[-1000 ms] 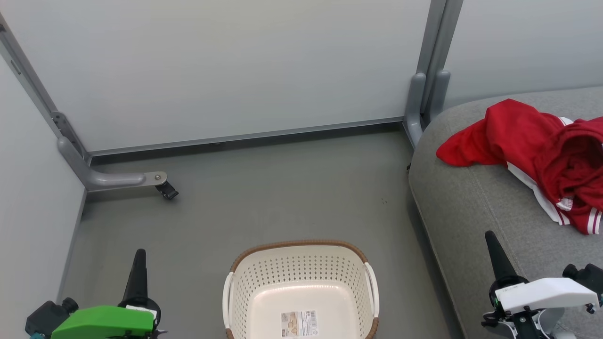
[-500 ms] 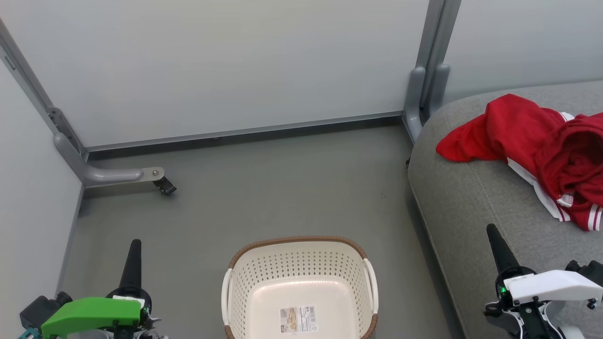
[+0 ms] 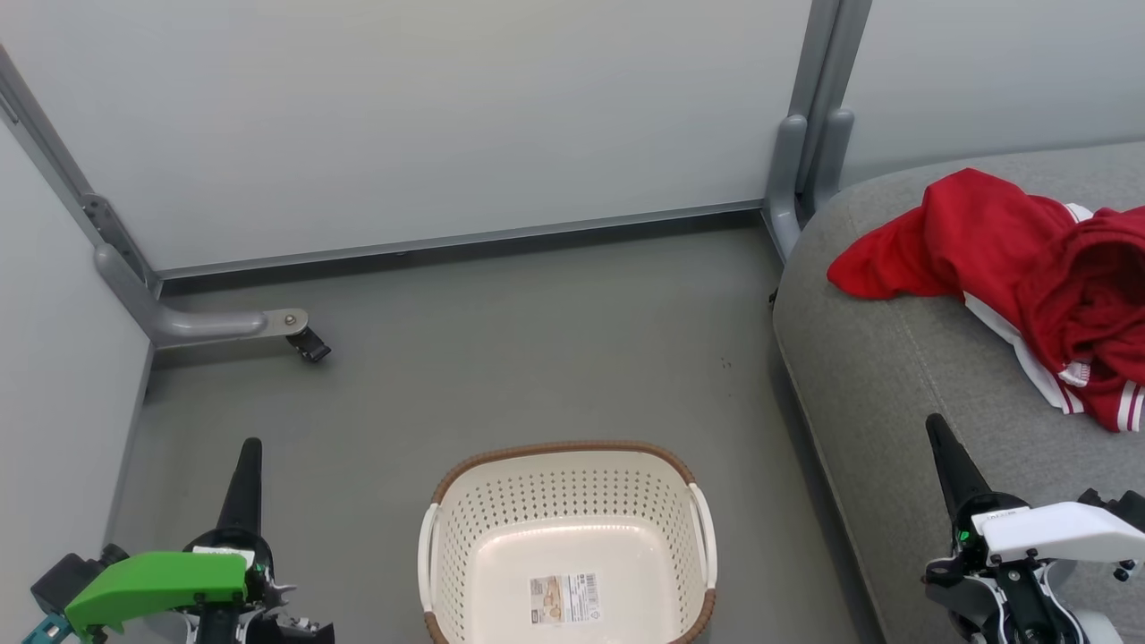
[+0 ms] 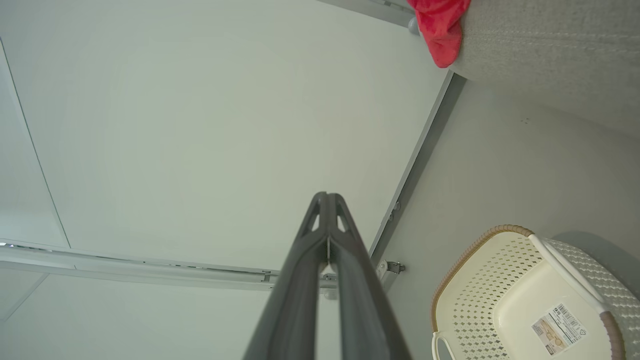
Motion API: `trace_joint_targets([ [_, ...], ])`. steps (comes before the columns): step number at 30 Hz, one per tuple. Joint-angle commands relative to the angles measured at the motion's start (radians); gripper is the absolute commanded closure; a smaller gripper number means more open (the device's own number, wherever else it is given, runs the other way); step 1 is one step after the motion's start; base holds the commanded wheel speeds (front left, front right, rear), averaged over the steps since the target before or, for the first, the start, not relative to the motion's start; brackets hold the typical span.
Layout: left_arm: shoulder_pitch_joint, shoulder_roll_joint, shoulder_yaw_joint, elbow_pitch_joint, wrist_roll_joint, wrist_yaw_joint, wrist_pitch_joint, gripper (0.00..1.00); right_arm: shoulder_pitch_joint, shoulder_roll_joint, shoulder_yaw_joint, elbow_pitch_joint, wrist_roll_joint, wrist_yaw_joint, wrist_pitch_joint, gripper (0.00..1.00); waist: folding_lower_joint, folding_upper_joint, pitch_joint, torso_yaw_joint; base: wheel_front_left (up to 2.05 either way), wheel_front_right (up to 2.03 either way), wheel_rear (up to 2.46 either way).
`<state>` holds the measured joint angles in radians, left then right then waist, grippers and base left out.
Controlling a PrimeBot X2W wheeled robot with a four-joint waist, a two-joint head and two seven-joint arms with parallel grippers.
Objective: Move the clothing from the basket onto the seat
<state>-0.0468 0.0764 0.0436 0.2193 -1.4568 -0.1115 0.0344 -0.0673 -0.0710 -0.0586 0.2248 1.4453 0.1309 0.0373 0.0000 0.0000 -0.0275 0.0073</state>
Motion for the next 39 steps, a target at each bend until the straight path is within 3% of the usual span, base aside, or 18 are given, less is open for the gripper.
trace_joint_targets([
  [1,-0.026,0.005,0.007,0.000,-0.025,-0.007,0.007,1.00,-0.017,-0.005,-0.005,0.001,0.024,0.000,0.008,1.00,0.0000,0.0000,0.002,-0.001,0.00,0.00,0.00],
  [25,-0.070,0.000,0.038,0.028,-0.187,-0.023,0.054,1.00,-0.046,-0.002,-0.027,0.022,0.194,0.000,0.056,1.00,0.0000,0.0000,0.029,-0.007,0.00,0.00,0.00],
  [39,-0.069,-0.004,0.042,0.028,-0.181,-0.022,0.058,1.00,-0.047,0.001,-0.032,0.022,0.188,0.000,0.059,1.00,0.0000,0.0000,0.030,-0.007,0.00,0.00,0.00],
])
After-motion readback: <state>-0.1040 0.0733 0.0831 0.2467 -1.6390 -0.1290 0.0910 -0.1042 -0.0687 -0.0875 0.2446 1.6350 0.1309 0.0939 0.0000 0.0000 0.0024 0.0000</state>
